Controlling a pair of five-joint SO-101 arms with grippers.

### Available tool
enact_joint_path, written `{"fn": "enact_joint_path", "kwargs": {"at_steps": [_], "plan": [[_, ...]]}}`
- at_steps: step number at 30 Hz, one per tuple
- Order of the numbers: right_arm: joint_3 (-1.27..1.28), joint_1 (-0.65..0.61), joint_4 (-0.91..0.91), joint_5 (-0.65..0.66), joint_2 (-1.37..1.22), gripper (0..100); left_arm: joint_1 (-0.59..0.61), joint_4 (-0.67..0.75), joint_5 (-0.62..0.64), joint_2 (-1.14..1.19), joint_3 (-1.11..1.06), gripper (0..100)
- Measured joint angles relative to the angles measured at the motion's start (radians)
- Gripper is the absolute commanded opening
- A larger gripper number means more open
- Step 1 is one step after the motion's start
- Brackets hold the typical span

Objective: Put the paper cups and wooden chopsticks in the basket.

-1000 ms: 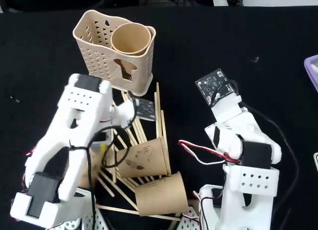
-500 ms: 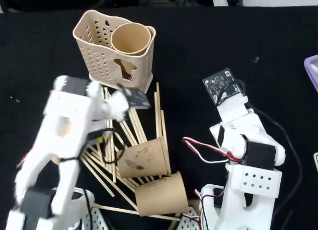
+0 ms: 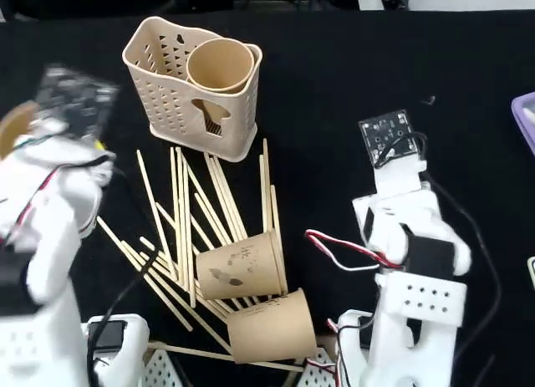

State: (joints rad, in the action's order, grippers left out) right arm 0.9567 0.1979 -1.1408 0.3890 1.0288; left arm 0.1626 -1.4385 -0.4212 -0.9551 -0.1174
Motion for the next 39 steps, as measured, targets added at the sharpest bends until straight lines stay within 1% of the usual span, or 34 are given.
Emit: {"fn": "enact_joint_path", "kwargs": {"at_steps": [3,7,9,10,12,14,18,21,25,31,37,39], "plan": [[0.138,0.002,0.127,-0.041,0.0,20.4,0.0,0.169,0.164,-0.058,0.002,3],[0.296,0.002,0.29,-0.11,0.0,20.3,0.0,0.373,0.367,-0.077,0.006,3],[0.351,0.002,0.365,-0.138,0.0,20.3,-0.04,0.468,0.436,-0.066,0.005,3],[0.373,0.002,0.396,-0.144,0.0,20.3,-0.075,0.512,0.45,-0.055,-0.002,3],[0.405,0.002,0.442,-0.149,0.0,20.3,-0.152,0.592,0.453,-0.015,-0.02,3],[0.436,0.002,0.476,-0.15,0.0,20.2,-0.222,0.629,0.442,0.051,-0.023,3],[0.506,0.002,0.555,-0.15,0.0,20.2,-0.344,0.651,0.411,0.196,-0.02,3],[0.54,0.002,0.598,-0.141,0.0,20.1,-0.394,0.651,0.39,0.336,0.011,3],[0.543,0.002,0.608,-0.117,0.0,20.1,-0.419,0.652,0.382,0.499,0.103,3],[0.543,0.002,0.608,-0.11,0.0,20.1,-0.42,0.652,0.338,0.68,0.222,3],[0.543,0.002,0.609,-0.11,0.0,20.1,-0.42,0.652,0.298,0.736,0.279,3],[0.543,0.002,0.609,-0.11,0.0,20.1,-0.422,0.628,0.292,0.746,0.282,3]]}}
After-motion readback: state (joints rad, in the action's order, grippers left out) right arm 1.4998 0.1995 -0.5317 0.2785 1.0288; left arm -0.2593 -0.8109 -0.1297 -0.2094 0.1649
